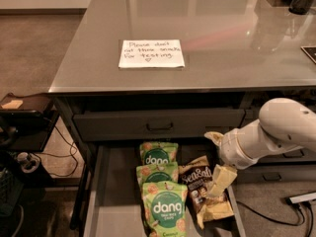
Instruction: Pick brown chip bag from middle drawer and place on counter
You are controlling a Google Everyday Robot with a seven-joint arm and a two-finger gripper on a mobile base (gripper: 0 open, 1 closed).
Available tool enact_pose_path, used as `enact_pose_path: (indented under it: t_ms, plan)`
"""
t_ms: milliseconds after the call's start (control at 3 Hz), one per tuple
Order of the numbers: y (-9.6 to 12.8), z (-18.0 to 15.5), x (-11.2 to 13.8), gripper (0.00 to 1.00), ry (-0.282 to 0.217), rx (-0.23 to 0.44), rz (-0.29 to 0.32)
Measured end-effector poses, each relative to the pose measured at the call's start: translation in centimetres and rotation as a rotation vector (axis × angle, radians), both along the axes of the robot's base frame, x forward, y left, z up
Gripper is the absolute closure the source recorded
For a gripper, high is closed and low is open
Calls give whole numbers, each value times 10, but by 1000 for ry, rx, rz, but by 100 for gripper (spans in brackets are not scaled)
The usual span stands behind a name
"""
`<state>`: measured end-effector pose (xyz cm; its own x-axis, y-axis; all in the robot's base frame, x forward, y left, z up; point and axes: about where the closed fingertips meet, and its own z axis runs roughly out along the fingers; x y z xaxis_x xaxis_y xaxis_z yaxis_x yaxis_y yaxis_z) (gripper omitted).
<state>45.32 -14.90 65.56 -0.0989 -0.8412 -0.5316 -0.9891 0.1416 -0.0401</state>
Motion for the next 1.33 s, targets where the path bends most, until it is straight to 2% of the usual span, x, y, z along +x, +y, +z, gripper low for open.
enact_pose_path:
  t_ms: [667, 1000, 1333]
  plan:
    - [-32, -85, 27, 0, -94, -152, 114]
    - [-41, -127, 42, 0, -104, -168, 149]
    - [-54, -169, 48, 0, -53, -137, 137]
